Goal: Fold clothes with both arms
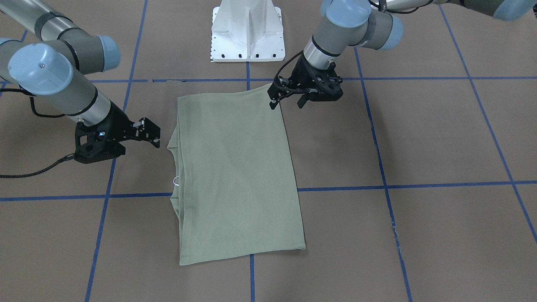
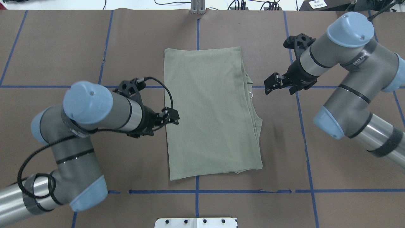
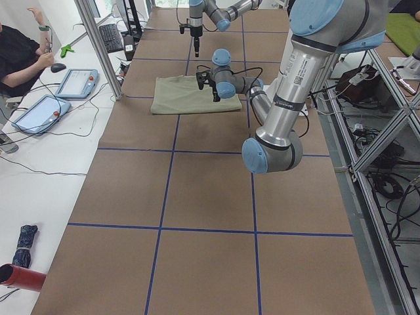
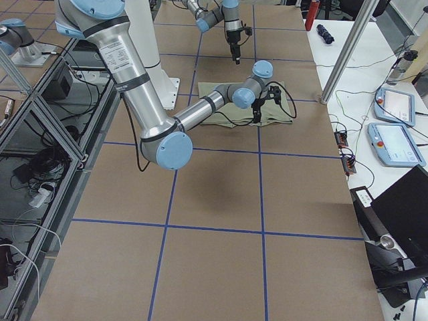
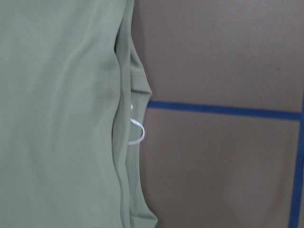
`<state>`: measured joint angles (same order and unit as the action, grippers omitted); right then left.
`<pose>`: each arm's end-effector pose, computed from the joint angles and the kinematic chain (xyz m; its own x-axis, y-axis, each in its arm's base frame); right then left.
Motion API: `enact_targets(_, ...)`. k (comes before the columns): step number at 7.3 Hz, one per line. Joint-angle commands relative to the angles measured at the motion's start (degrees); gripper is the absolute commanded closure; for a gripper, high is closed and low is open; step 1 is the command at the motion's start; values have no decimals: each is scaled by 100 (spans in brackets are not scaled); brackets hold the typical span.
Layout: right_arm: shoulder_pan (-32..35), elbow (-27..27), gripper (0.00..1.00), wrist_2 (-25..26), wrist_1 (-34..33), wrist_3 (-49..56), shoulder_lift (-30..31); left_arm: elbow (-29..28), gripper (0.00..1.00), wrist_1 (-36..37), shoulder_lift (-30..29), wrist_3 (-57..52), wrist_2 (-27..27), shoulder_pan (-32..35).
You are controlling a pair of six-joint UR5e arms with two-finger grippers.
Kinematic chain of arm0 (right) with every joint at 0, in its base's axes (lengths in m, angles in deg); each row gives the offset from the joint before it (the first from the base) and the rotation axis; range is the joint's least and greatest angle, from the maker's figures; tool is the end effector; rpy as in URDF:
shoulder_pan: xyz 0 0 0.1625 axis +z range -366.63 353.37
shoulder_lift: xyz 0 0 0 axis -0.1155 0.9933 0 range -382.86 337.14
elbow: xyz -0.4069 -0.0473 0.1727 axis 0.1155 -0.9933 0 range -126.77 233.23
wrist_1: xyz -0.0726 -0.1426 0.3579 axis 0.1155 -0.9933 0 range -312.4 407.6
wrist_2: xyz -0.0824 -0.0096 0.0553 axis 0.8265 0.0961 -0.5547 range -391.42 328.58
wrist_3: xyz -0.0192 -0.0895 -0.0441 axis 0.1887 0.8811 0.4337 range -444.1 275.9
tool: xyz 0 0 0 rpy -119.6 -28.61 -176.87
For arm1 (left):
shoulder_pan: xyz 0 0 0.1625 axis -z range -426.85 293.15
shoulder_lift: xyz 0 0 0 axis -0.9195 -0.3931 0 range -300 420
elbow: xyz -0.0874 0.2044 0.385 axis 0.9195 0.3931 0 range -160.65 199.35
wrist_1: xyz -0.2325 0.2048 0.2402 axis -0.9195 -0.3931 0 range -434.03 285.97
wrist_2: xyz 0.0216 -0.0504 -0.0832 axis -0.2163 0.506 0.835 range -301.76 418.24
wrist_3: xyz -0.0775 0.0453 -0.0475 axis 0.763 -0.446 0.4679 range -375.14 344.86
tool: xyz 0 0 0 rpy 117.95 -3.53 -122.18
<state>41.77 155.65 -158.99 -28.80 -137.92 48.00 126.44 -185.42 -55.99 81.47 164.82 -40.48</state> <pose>-0.3366 -0.4866 0.3757 0.5583 -0.0759 0.8262 0.0296 0.9970 0.0716 0.4866 -0.3577 0.2623 0.3612 -0.3021 -0.8822 0.2382 0.9446 -0.2260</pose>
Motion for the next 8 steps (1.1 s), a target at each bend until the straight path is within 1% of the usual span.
enact_targets(1,-268,971,0,-13,28,-469,910,137,2,745,16,1103,-671,-1140)
enact_targets(2,-400,1017,0,30,28,-584,930,111,3,950,-11,1375,-682,-1344)
enact_targets(3,-462,1017,0,109,28,-594,938,41,5,961,-73,1439,-700,-1381)
enact_targets(5,-472,1000,0,118,28,-594,939,-266,10,952,-362,1387,-893,-1364)
enact_targets(6,-472,1000,0,119,28,-594,939,-415,11,943,-442,1326,-1102,-1355)
enact_targets(8,-481,991,0,136,28,-594,930,-496,23,952,-434,1325,-1122,-1337)
